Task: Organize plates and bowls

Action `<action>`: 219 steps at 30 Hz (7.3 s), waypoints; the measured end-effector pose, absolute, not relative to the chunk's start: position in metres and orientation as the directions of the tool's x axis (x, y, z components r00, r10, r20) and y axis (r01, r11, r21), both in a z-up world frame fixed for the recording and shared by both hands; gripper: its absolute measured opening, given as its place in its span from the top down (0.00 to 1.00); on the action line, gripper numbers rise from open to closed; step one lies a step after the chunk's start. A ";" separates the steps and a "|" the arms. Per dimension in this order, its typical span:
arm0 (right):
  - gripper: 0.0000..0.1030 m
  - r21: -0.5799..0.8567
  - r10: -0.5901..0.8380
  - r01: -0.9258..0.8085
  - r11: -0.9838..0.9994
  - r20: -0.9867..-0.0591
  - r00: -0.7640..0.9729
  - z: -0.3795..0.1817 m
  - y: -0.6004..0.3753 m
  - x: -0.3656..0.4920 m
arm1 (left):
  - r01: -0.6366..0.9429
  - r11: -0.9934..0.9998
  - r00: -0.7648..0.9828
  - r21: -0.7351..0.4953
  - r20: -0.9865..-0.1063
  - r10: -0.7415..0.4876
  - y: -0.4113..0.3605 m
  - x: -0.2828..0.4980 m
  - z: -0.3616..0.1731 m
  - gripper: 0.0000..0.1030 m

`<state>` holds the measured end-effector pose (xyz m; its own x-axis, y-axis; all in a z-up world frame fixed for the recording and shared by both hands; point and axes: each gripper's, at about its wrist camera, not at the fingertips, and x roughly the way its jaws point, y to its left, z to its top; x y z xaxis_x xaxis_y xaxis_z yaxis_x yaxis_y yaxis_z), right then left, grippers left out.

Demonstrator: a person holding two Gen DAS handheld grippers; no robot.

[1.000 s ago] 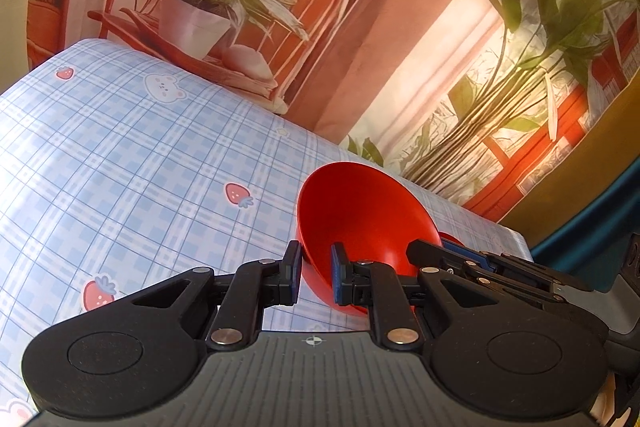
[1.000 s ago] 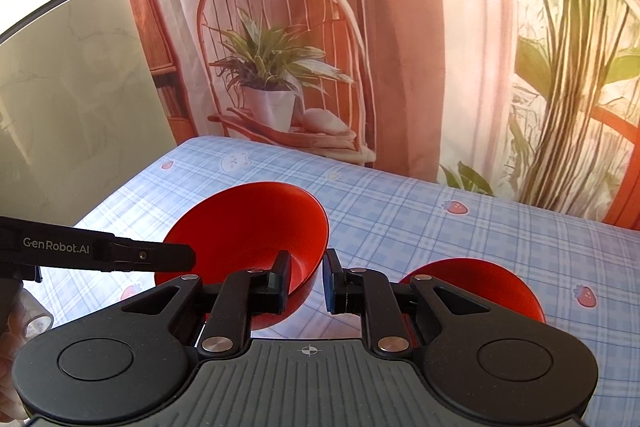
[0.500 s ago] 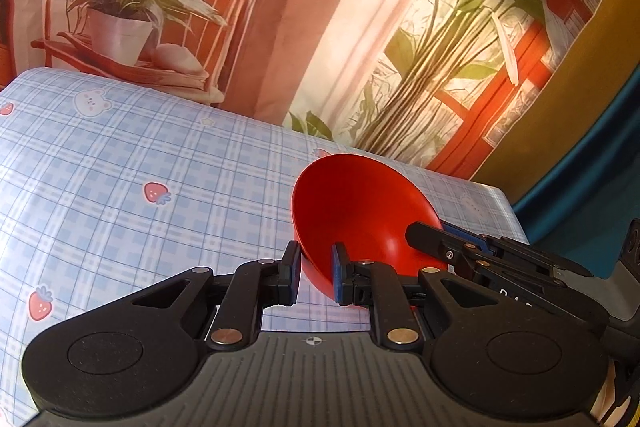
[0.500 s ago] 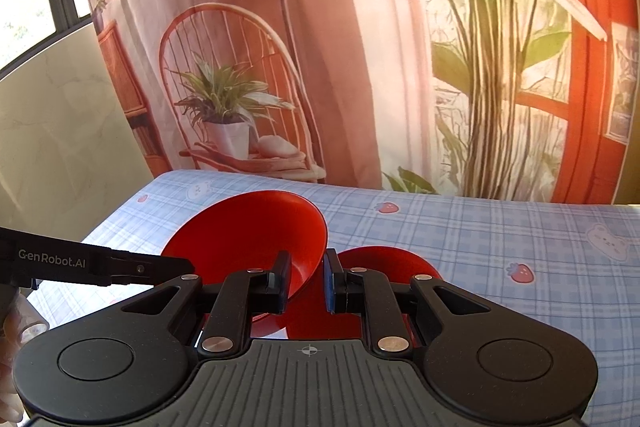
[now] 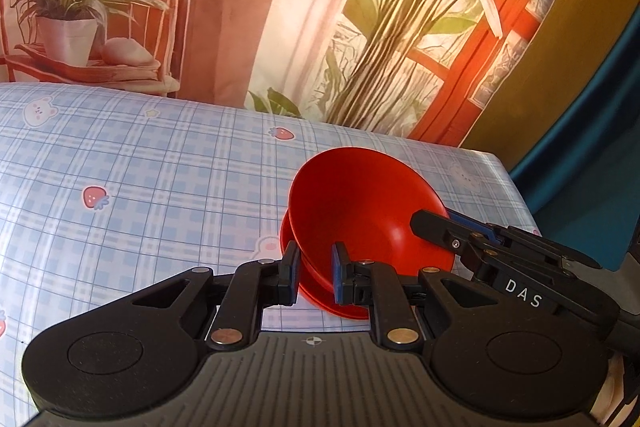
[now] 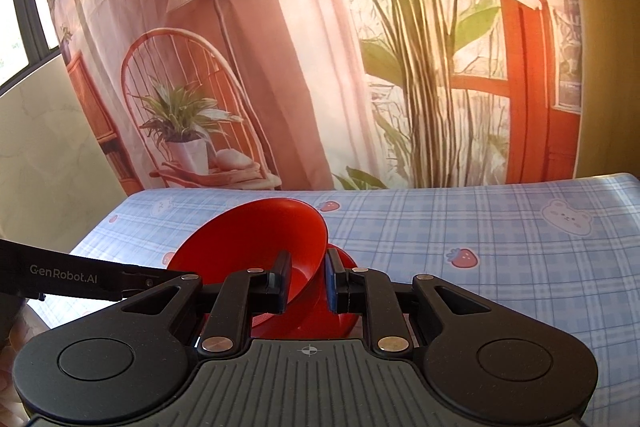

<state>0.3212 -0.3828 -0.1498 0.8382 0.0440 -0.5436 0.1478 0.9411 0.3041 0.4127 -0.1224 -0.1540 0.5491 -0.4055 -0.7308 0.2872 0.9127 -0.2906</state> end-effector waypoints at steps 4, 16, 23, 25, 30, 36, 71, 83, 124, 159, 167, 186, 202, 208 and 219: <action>0.83 0.319 0.044 0.159 0.935 -0.545 0.837 -0.159 -0.390 0.320 | 0.308 0.918 0.546 -0.251 -0.743 -0.387 -0.131 0.416 -0.157 0.83; 0.76 0.295 0.008 0.203 0.934 -0.583 0.812 -0.188 -0.395 0.323 | 0.296 0.935 0.550 -0.195 -0.766 -0.334 -0.133 0.427 -0.174 0.64; 0.74 0.333 0.033 0.205 0.920 -0.589 0.807 -0.203 -0.395 0.328 | 0.261 0.924 0.495 -0.281 -0.783 -0.378 -0.129 0.438 -0.192 0.64; 0.73 0.344 0.042 0.203 0.917 -0.587 0.808 -0.206 -0.394 0.330 | 0.257 0.918 0.486 -0.302 -0.781 -0.393 -0.128 0.439 -0.196 0.64; 0.73 0.378 0.056 0.207 0.903 -0.579 0.813 -0.212 -0.395 0.331 | 0.250 0.904 0.470 -0.347 -0.773 -0.426 -0.126 0.441 -0.204 0.65; 0.73 0.402 0.072 0.206 0.892 -0.577 0.813 -0.218 -0.393 0.333 | 0.256 0.890 0.466 -0.377 -0.759 -0.455 -0.126 0.444 -0.206 0.74; 0.84 0.504 0.030 0.295 0.812 -0.541 0.841 -0.212 -0.406 0.313 | 0.248 0.882 0.464 -0.401 -0.750 -0.471 -0.125 0.442 -0.208 0.81; 0.83 0.537 0.042 0.319 0.781 -0.555 0.831 -0.215 -0.400 0.313 | 0.236 0.884 0.462 -0.404 -0.753 -0.468 -0.122 0.439 -0.209 0.82; 0.88 0.602 0.090 0.318 0.733 -0.549 0.831 -0.144 -0.310 0.216 | 0.244 0.888 0.506 -0.389 -0.730 -0.459 -0.054 0.294 -0.134 0.84; 0.86 0.592 0.162 0.330 0.735 -0.626 0.762 -0.163 -0.249 0.157 | 0.219 0.907 0.490 -0.359 -0.763 -0.421 -0.023 0.218 -0.154 0.82; 0.85 0.585 0.151 0.344 0.734 -0.635 0.758 -0.166 -0.248 0.155 | 0.219 0.911 0.500 -0.349 -0.762 -0.412 -0.022 0.215 -0.152 0.77; 0.76 0.483 0.061 0.306 0.821 -0.607 0.792 -0.134 -0.232 0.135 | 0.258 0.939 0.594 -0.226 -0.730 -0.339 -0.024 0.192 -0.126 0.56; 0.04 0.217 -0.119 0.271 0.938 -0.532 0.839 -0.072 -0.192 0.074 | 0.244 0.969 0.793 -0.047 -0.566 -0.227 -0.002 0.120 -0.057 0.00; 0.00 0.165 -0.150 0.267 0.949 -0.508 0.848 -0.051 -0.176 0.043 | 0.232 0.973 0.832 0.009 -0.520 -0.193 0.003 0.083 -0.032 0.00; 0.00 0.126 -0.234 0.334 0.934 -0.489 0.840 -0.022 -0.161 -0.008 | 0.238 0.969 0.886 0.058 -0.421 -0.193 0.007 0.036 0.002 0.00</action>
